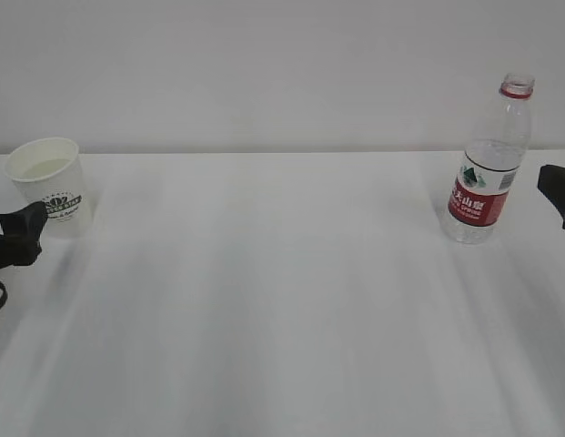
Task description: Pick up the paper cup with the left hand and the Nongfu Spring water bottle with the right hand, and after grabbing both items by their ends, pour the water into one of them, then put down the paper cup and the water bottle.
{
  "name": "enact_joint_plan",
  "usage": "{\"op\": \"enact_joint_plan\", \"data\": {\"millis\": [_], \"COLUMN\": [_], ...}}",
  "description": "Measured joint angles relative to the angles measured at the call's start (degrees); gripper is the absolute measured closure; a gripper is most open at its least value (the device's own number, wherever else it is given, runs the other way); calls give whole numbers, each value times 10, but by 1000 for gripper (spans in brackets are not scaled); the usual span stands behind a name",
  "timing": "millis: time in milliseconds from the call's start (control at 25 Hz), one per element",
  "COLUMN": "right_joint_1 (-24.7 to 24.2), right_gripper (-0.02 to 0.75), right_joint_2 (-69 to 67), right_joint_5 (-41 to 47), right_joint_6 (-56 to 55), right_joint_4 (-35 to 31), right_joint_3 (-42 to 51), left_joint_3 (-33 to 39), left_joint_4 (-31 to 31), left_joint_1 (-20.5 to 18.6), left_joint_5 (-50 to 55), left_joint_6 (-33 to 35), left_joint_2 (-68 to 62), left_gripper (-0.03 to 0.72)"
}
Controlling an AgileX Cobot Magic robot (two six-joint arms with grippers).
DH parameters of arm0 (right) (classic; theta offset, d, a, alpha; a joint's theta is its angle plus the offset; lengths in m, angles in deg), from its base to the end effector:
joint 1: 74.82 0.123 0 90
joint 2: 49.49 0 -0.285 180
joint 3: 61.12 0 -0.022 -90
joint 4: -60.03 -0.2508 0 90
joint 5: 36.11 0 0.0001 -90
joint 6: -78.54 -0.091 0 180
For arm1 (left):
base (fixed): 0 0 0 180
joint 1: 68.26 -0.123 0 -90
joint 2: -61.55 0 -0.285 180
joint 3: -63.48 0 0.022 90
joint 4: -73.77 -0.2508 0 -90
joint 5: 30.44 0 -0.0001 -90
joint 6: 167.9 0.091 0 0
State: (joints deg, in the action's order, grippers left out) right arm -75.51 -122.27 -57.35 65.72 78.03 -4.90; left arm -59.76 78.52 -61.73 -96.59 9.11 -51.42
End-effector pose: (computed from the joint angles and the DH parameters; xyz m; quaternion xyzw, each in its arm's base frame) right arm 0.2101 0.0076 0.2254 -0.0563 0.8101 0.0216 0.5832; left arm 0.2648 -0.0234 0.1210 -0.0123 0.7858 -0.0319 0.6175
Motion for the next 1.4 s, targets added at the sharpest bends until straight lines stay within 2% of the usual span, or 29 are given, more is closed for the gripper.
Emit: {"op": "enact_joint_plan", "data": {"millis": [240,560,1280,1400], "right_joint_1": [0,0,0,0], "right_gripper": [148,149,150,171], "right_joint_2": [13,100,286,305], "right_joint_5": [-1,48,255,305], "right_joint_6": [0,0,-26,-26], "right_joint_4": [25,30,22,18], "right_joint_3": [0,0,1,-9], "left_joint_3": [6,9,16,16], "left_joint_4": [-24,-33,-47,-47], "left_joint_1": [1,1,1,1], "left_joint_5": [19,117,404,440], "left_joint_6": [0,0,1,1], "left_joint_2": [75,187,489,538], "left_gripper": [32,45,85,93]}}
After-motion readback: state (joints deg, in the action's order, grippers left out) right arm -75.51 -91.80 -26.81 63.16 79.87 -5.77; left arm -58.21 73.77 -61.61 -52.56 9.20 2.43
